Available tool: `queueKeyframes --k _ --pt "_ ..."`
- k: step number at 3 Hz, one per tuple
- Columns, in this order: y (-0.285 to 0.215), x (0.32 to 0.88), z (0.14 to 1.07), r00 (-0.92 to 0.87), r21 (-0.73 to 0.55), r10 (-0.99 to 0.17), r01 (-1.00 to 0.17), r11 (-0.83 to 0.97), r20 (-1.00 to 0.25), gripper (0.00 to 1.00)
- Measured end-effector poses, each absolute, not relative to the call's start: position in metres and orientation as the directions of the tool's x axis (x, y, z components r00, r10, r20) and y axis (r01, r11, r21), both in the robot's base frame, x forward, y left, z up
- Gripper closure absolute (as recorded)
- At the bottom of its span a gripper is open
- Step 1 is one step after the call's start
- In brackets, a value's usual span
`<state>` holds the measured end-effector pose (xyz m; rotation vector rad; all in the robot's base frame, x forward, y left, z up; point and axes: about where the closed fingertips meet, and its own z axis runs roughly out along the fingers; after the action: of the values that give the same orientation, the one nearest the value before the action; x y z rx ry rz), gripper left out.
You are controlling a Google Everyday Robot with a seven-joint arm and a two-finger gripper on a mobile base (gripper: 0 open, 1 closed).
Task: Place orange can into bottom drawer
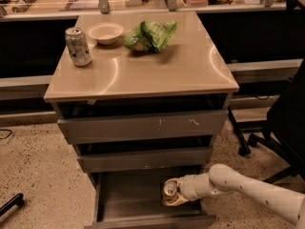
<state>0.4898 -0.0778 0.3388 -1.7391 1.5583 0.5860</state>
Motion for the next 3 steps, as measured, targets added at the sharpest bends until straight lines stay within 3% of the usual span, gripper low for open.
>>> queueKeyframes --k 3 --pt "-0.074 0.546 0.222 0.174 -0.222 -0.691 -0.975 -0.020 -0.702 1.00"
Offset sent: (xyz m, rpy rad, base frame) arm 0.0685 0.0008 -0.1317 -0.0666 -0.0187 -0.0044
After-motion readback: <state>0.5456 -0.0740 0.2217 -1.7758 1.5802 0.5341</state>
